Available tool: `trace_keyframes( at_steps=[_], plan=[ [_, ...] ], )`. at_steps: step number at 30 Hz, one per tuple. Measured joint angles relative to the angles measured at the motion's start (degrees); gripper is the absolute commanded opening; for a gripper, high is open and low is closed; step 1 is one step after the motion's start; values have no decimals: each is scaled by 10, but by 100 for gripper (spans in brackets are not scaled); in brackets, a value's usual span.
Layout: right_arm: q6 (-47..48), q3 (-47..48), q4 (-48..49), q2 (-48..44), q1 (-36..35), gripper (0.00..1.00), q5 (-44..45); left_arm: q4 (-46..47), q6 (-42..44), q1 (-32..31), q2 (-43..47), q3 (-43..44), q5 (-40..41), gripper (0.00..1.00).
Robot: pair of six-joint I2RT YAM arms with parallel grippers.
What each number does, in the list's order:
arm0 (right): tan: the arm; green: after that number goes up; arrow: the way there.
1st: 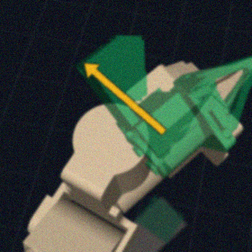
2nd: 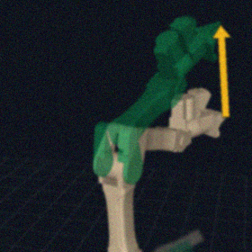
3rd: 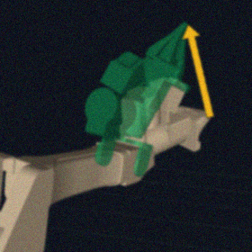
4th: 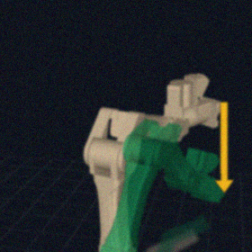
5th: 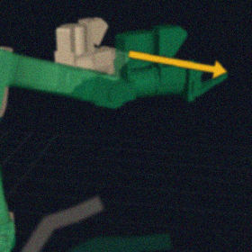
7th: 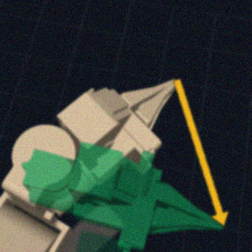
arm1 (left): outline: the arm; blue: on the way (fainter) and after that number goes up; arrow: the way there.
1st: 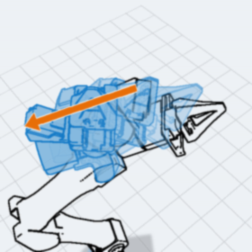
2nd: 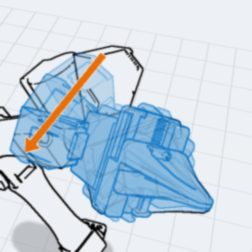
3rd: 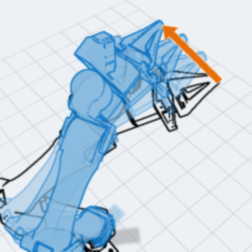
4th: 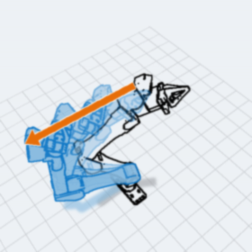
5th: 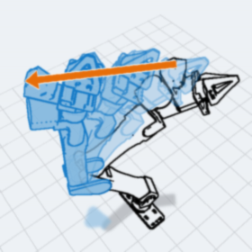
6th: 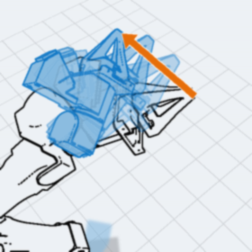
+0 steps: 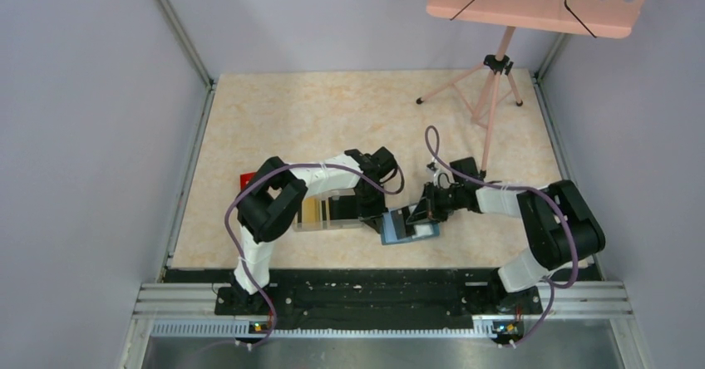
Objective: Put the credit cards into the card holder
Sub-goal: Insert the credit card into the card holder.
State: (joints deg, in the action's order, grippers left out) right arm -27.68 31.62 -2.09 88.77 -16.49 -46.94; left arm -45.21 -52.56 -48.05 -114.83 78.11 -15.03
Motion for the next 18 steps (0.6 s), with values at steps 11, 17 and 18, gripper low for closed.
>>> trace_keyframes(
  at_steps=[11,17,18],
  plan=[
    [1,31,-28,23,-55,25,19,-10,3,0,-9,9,-10,0],
    [-10,37,-59,13,-66,42,34,-9,3,0,-10,10,-15,0],
    [-14,38,-60,10,-67,44,33,-8,1,0,-10,10,-15,0]
  ],
)
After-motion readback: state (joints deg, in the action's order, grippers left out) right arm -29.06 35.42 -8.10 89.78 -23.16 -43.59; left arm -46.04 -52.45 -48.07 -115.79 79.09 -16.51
